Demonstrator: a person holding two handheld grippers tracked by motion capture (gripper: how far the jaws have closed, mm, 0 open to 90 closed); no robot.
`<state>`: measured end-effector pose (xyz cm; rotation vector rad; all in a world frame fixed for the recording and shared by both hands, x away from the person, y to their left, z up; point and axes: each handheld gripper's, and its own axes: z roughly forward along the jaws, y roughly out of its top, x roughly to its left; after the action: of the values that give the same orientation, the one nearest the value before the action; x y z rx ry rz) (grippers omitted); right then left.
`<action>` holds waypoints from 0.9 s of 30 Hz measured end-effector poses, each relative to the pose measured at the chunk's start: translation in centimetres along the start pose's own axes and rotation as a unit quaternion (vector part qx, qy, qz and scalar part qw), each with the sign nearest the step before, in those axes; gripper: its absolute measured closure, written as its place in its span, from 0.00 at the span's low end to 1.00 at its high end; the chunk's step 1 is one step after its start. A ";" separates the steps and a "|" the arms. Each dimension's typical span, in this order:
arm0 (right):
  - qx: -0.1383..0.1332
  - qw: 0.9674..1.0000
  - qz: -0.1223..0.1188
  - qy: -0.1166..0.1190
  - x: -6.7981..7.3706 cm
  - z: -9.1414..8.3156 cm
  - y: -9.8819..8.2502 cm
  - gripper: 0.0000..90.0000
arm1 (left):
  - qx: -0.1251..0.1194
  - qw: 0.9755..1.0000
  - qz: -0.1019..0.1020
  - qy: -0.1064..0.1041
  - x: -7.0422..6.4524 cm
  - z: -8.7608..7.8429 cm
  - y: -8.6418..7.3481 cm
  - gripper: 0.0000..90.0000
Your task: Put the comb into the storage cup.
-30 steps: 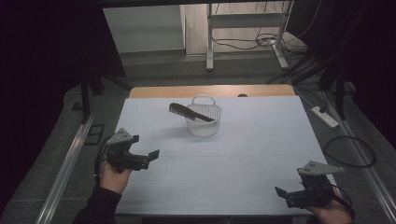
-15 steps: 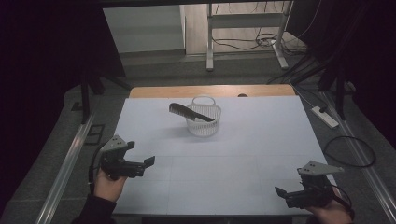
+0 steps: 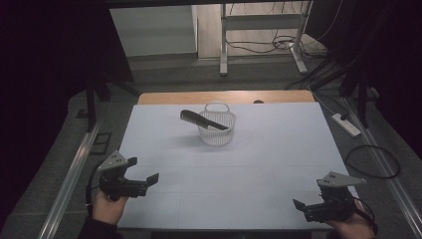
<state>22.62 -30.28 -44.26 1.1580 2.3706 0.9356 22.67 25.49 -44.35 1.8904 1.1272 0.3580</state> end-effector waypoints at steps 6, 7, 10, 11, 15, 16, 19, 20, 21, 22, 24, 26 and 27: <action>0.000 1.000 0.000 -0.001 0.0 0.0 0.0 0.00 | -0.003 1.000 -0.007 0.005 0.1 -1.0 -0.8 0.00; 0.000 1.000 0.000 -0.001 0.0 0.0 0.0 0.00 | -0.002 1.000 -0.009 0.005 0.1 -1.2 -1.0 0.00; -0.001 1.000 0.000 -0.001 0.0 0.0 0.0 0.00 | -0.002 1.000 -0.011 0.008 0.1 -1.6 -1.4 0.00; -0.001 1.000 0.000 -0.001 0.0 0.0 0.0 0.00 | -0.002 1.000 -0.013 0.009 0.1 -1.7 -1.5 0.00; -0.001 1.000 0.001 -0.002 0.0 0.0 0.0 0.00 | -0.002 1.000 -0.015 0.013 0.1 -2.2 -2.0 0.00; -0.001 1.000 0.001 -0.002 0.0 0.0 0.0 0.00 | -0.002 1.000 -0.016 0.015 0.1 -2.3 -2.1 0.00; 0.000 1.000 0.000 -0.002 0.0 0.0 0.0 0.00 | -0.001 1.000 -0.018 0.018 0.1 -2.6 -2.4 0.00; -0.001 1.000 0.000 -0.002 0.0 0.0 0.0 0.00 | 0.000 1.000 -0.018 0.019 0.1 -2.7 -2.5 0.00; -0.001 1.000 0.001 -0.003 0.0 0.0 0.0 0.00 | 0.001 1.000 -0.019 0.019 0.1 -2.8 -2.6 0.00; 0.000 1.000 0.001 -0.003 0.0 0.0 0.0 0.00 | 0.002 1.000 -0.019 0.019 0.0 -2.9 -2.8 0.00; 0.000 1.000 0.000 -0.002 0.0 0.0 0.0 0.00 | 0.002 1.000 -0.021 0.022 0.0 -3.1 -3.0 0.00; 0.000 1.000 0.001 -0.002 0.0 0.0 0.0 0.00 | 0.001 0.999 -0.023 0.024 0.0 -3.4 -3.2 0.00; 0.000 1.000 0.001 -0.003 0.0 0.0 0.0 0.00 | 0.001 0.999 -0.024 0.025 0.0 -3.4 -3.3 0.00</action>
<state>22.62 -30.28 -44.26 1.1606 2.3660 0.9319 18.66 28.02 -45.06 1.8623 1.2043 0.3787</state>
